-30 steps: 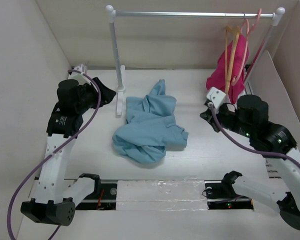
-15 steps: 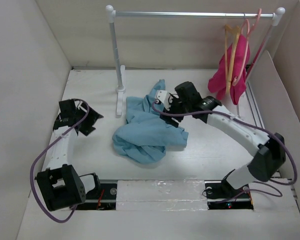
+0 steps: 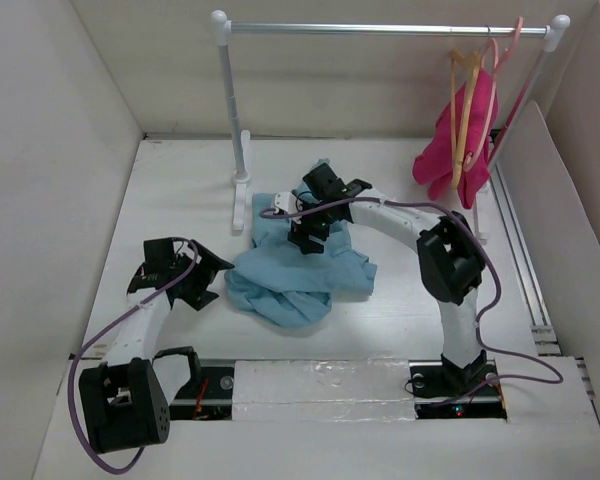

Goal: Place the trousers on the hanger
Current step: Fold the trousers

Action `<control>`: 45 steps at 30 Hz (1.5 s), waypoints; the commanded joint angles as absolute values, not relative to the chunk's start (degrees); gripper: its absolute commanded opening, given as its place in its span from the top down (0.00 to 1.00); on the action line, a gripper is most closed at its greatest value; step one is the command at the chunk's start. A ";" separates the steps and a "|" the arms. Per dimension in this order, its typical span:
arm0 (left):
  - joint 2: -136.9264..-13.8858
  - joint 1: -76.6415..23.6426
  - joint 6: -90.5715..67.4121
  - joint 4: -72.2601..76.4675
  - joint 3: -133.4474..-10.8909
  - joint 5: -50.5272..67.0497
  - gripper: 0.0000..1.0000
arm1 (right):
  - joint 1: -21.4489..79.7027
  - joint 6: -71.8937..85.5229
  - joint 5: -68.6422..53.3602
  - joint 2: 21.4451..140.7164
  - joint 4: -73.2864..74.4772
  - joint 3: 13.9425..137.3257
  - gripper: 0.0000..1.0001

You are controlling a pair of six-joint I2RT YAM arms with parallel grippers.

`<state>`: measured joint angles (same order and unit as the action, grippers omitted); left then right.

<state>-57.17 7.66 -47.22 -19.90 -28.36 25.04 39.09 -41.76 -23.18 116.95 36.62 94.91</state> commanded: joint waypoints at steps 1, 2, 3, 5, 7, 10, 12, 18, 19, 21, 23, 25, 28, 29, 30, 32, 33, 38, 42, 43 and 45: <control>-55.02 7.21 -48.78 -18.02 -25.59 27.50 0.14 | 39.64 -41.67 -29.18 114.97 35.87 93.36 0.26; -54.76 7.21 -49.04 -17.15 -24.71 27.86 0.14 | 39.64 -39.92 -29.61 113.92 32.73 91.60 0.43; -54.67 7.21 -49.57 -15.22 -23.74 28.12 0.15 | 39.64 -39.12 -29.27 111.91 31.48 88.71 0.56; -54.75 7.21 -52.02 -11.80 -20.84 30.23 0.17 | 39.64 -36.93 -28.48 110.40 29.98 87.28 0.97; -55.80 7.21 -55.09 -6.17 -19.17 33.03 0.23 | 39.64 -35.95 -25.85 107.85 30.49 87.97 1.00; -56.86 7.21 -58.44 -0.45 -19.51 35.58 0.25 | 40.16 -34.54 -21.11 103.47 32.60 92.43 1.00; -57.56 5.11 -61.43 4.90 -20.82 36.12 0.30 | 40.17 -33.58 -17.42 101.09 34.97 95.78 1.00; -63.45 -2.98 -68.19 12.82 -32.85 37.26 0.70 | 40.69 -33.05 -9.35 95.37 44.63 115.11 1.00; -64.15 -3.60 -68.46 12.92 -37.66 37.70 1.00 | 40.69 -33.13 -7.32 94.58 46.65 118.18 1.00; -63.90 -3.60 -66.73 9.08 -43.91 37.18 1.00 | 41.40 -32.79 -0.39 90.63 52.71 124.33 1.00; -63.11 -3.60 -62.69 3.37 -57.25 33.77 1.00 | 41.40 -30.25 5.60 85.81 55.80 124.11 1.00; -63.11 -3.60 -55.16 -6.65 -70.75 29.73 1.00 | 41.40 -27.26 12.02 74.92 55.64 114.82 1.00; -63.19 -5.35 -46.19 -15.10 -83.61 24.46 1.00 | 41.40 -19.27 18.27 59.36 54.84 95.98 1.00; -63.28 -10.23 -43.10 -16.68 -86.02 21.74 1.00 | 41.40 -14.11 19.50 55.59 54.84 91.02 1.00; -63.37 -12.63 -40.46 -18.09 -87.35 20.23 0.95 | 40.09 -11.97 19.86 52.41 55.19 86.36 1.00; -64.07 -14.94 -35.45 -18.10 -85.27 25.99 0.53 | 38.59 -6.01 18.81 46.07 58.51 76.75 1.00; -63.81 -14.94 -33.24 -20.63 -81.69 27.49 0.31 | 38.06 -3.19 16.72 43.44 60.10 72.38 1.00; -59.68 -14.94 -28.48 -25.13 -68.49 9.98 0.13 | 36.91 3.15 15.91 38.42 65.90 67.86 1.00; -63.28 -14.94 -28.82 -21.45 -62.05 4.13 0.02 | 36.91 -1.04 6.95 36.12 64.68 64.34 1.00; -68.33 -14.94 -28.92 -21.36 -61.88 5.70 0.01 | 36.91 -1.05 6.86 36.56 65.73 64.07 1.00; -73.28 -14.94 -29.87 -21.09 -61.70 5.81 0.01 | 36.91 -1.41 9.82 37.70 69.42 64.59 1.00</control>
<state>-69.32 -14.92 -31.29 -22.61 -61.91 9.32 37.41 -1.91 9.28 37.91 67.00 63.66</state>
